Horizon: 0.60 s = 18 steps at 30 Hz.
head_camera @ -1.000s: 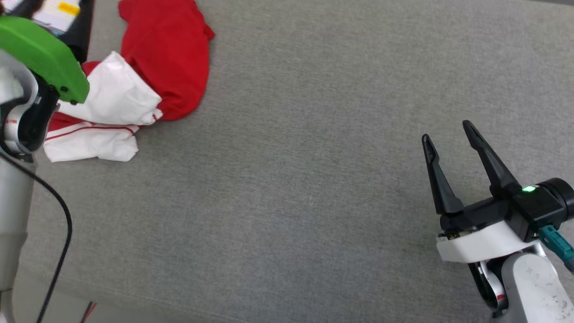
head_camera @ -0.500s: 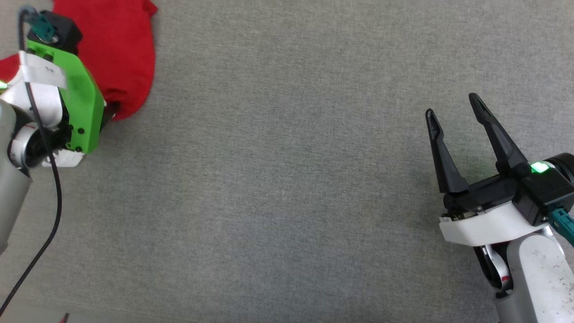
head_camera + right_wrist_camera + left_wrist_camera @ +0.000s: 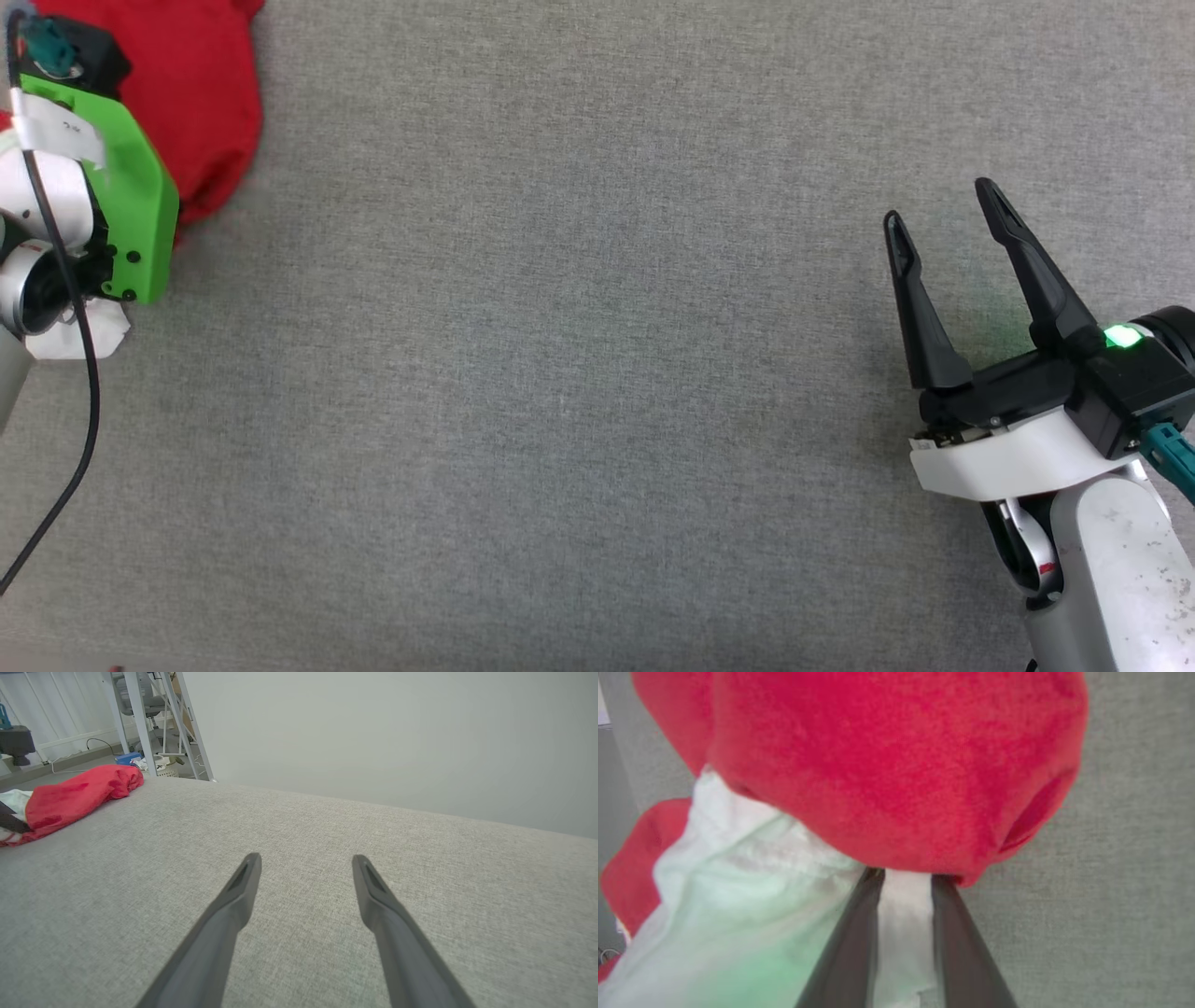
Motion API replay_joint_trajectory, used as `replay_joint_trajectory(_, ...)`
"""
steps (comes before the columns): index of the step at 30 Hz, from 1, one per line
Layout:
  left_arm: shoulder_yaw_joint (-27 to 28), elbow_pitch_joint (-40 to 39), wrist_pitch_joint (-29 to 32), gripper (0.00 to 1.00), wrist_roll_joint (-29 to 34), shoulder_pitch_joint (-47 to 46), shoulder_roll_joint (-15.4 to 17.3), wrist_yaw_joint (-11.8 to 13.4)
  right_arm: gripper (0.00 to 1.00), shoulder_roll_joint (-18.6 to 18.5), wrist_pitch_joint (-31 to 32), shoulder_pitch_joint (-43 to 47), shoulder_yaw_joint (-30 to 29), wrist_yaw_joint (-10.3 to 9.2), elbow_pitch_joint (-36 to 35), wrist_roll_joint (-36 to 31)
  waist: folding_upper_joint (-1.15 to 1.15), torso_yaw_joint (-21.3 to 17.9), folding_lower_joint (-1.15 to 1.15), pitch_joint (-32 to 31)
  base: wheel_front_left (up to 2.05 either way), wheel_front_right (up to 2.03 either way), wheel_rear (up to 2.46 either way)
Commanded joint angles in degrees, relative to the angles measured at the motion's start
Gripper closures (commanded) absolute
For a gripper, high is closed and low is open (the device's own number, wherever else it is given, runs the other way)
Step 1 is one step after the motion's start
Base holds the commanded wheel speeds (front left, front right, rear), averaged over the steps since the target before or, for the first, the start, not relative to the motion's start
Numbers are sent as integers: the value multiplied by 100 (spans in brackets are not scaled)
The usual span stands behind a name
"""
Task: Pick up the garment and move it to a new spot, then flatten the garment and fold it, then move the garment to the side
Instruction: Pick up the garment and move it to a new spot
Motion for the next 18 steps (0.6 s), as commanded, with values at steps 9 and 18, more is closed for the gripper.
replay_joint_trajectory(9, -259, -274, -1477, 100, -14, -49, -26, 27, 0, 106, -52, 238, -79, -4, 132, 68, -1, 236, 0, -741, 0, 0, 0)
replay_joint_trajectory(18, -365, -1416, -2338, 100, 275, -224, 43, 48, 0, 287, -52, 517, -142, -4, 186, 122, -1, 189, 0, -1416, 0, 0, 0)
